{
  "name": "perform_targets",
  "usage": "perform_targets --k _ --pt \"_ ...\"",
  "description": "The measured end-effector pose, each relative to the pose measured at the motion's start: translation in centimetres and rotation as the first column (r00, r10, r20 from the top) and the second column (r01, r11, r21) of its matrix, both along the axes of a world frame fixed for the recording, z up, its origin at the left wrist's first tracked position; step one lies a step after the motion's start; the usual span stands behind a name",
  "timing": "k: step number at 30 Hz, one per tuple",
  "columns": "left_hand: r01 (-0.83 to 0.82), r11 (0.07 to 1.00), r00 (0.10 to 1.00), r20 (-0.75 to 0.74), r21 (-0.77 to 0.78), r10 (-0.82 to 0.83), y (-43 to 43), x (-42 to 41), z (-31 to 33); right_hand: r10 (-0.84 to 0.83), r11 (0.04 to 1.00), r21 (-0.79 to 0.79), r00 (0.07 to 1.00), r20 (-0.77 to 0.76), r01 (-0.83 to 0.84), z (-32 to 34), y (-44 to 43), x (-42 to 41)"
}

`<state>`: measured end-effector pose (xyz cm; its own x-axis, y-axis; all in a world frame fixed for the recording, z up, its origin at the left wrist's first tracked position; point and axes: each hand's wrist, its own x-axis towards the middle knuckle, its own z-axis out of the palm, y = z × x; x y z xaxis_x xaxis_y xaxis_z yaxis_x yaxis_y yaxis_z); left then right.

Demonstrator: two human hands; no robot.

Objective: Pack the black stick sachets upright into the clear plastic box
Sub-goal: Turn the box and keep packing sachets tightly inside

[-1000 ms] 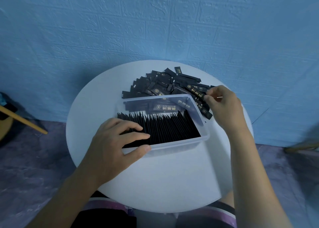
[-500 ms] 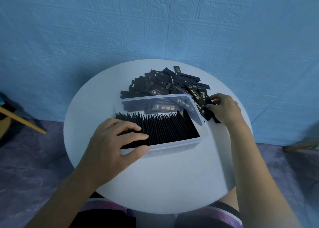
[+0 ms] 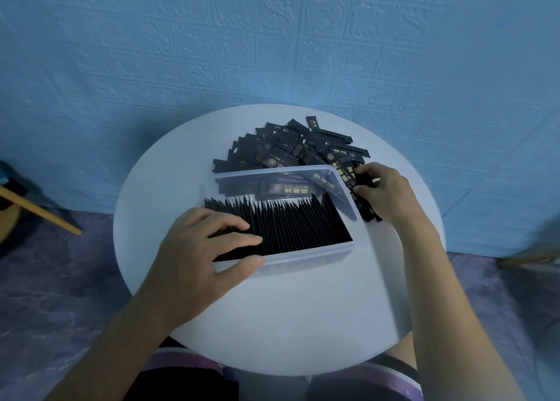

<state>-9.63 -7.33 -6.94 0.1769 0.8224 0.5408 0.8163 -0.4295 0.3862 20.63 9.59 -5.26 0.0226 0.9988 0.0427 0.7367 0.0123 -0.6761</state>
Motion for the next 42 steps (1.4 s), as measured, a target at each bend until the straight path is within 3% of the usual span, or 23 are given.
perform_targets --k 5,11,14,21,26,32,38,42 --pt "0.002 1.0 1.0 -0.003 0.003 -0.002 0.1 0.0 0.0 0.048 0.999 0.025 0.997 -0.065 -0.047 -0.2 -0.3 0.1" --pt "-0.002 1.0 1.0 0.007 0.002 0.002 0.0 0.0 -0.1 -0.077 0.993 0.072 0.977 -0.2 0.093 0.2 0.4 0.2" --pt "0.001 1.0 1.0 0.007 0.006 -0.001 0.1 0.1 0.0 -0.05 0.995 0.069 0.96 -0.275 0.072 0.6 0.8 -0.5" --pt "-0.003 1.0 1.0 0.005 0.0 0.003 0.1 -0.1 -0.2 0.043 0.998 0.037 0.998 -0.042 -0.041 0.6 1.1 -2.3" --pt "-0.003 1.0 1.0 -0.001 0.011 0.003 0.1 0.0 -0.2 0.051 0.998 -0.031 0.999 -0.019 -0.052 0.5 1.6 -2.4" --pt "0.003 1.0 1.0 0.004 0.014 -0.003 0.2 0.0 -0.3 0.059 0.998 0.0 0.983 -0.177 -0.06 1.3 1.3 -2.1" --pt "0.004 1.0 1.0 0.003 0.018 -0.004 0.3 -0.1 -0.4 0.054 0.974 0.226 0.954 -0.293 0.014 5.8 -0.4 -2.4" --pt "0.002 1.0 1.0 0.005 0.027 -0.002 0.2 -0.1 -0.4 0.213 0.954 0.287 0.879 -0.427 -0.092 9.6 -3.8 -4.7"
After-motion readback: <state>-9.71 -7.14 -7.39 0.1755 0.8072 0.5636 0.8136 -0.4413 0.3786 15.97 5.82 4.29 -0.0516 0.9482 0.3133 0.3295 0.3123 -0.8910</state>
